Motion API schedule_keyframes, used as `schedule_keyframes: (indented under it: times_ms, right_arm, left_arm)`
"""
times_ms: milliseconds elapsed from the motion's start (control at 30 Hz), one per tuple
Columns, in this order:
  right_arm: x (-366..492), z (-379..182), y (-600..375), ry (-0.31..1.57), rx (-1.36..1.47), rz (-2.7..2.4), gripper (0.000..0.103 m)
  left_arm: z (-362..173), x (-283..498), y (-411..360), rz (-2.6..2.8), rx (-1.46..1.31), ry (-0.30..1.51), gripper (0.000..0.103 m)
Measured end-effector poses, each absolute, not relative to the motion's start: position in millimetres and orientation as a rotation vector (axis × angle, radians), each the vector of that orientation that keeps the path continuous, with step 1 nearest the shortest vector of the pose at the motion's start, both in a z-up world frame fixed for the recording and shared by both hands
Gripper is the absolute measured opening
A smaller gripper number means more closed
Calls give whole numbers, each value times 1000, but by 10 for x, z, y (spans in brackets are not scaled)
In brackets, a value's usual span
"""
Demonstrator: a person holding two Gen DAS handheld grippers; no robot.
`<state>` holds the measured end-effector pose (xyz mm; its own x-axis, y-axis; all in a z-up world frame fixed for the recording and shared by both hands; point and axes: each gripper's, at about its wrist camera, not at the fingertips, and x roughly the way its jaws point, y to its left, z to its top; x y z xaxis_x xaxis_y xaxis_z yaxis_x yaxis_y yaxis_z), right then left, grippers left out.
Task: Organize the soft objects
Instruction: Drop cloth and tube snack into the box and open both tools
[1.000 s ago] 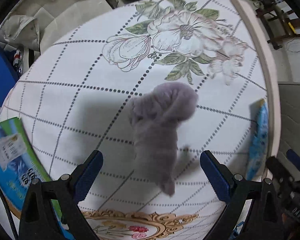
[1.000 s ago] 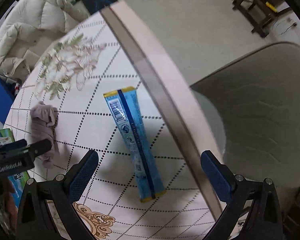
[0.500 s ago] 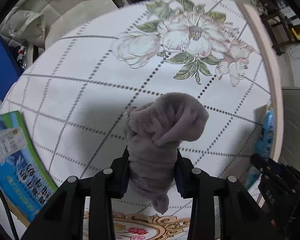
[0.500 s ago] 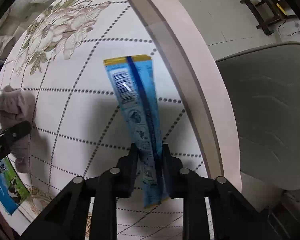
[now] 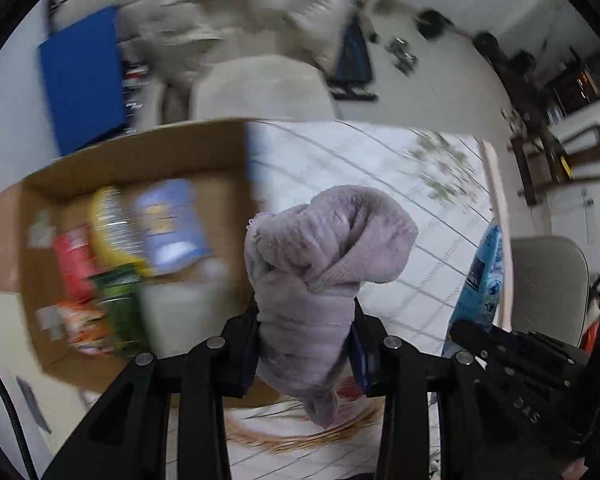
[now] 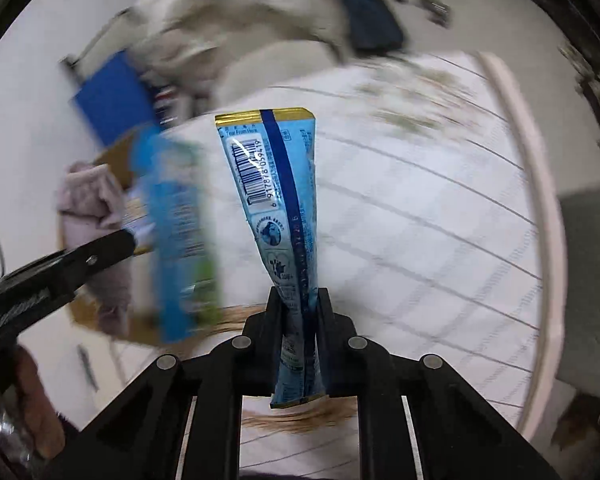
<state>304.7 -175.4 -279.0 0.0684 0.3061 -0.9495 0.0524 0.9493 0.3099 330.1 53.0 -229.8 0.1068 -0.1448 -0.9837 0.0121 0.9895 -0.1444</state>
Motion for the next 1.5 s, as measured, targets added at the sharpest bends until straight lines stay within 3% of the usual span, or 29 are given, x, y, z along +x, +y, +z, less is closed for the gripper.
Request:
schedule_keyframes:
  times_ms: [133, 300, 667, 800, 867, 933, 1000, 1033, 1167, 1300, 1400, 1500]
  right_arm:
    - [3140, -2532, -839, 1479, 220, 309, 16]
    - [3350, -2569, -45, 1502, 138, 315, 16]
    - [3760, -3412, 643, 1631, 26, 221, 16]
    - [3865, -3557, 702, 1644, -56, 165, 18]
    - [3901, -3571, 714, 1667, -30, 166, 27]
    - [3935, -3561, 725, 1667, -13, 162, 60]
    - [3961, -3530, 744, 1655, -36, 155, 78]
    - [3971, -3519, 753, 1656, -41, 159, 87]
    - [3989, -3455, 762, 1646, -41, 166, 95]
    - [3982, -3415, 770, 1642, -40, 171, 96]
    - [3916, -3432, 753, 1643, -35, 175, 96]
    - [3838, -3392, 731, 1625, -40, 179, 103]
  left_arm:
    - [-2247, 3354, 1472, 3, -117, 1463, 34]
    - [-2569, 3577, 2236, 110, -139, 1531, 34]
    - [-3285, 4143, 3024, 216, -129, 1657, 35]
    - [-3424, 4269, 3081, 184, -137, 1691, 44]
    - [-3451, 4293, 3129, 197, -162, 1689, 52]
    - [-3452, 4295, 3139, 191, -179, 1685, 59]
    - [-3433, 4300, 3140, 181, -175, 1673, 66]
    - [-3430, 4306, 3149, 180, -175, 1670, 75]
    - [-3407, 4304, 3177, 144, -226, 1658, 88]
    - [-3312, 4266, 3135, 136, -225, 1633, 100]
    - [-3226, 4196, 3091, 127, -228, 1617, 101]
    - [-3098, 4074, 3002, 118, -211, 1587, 101]
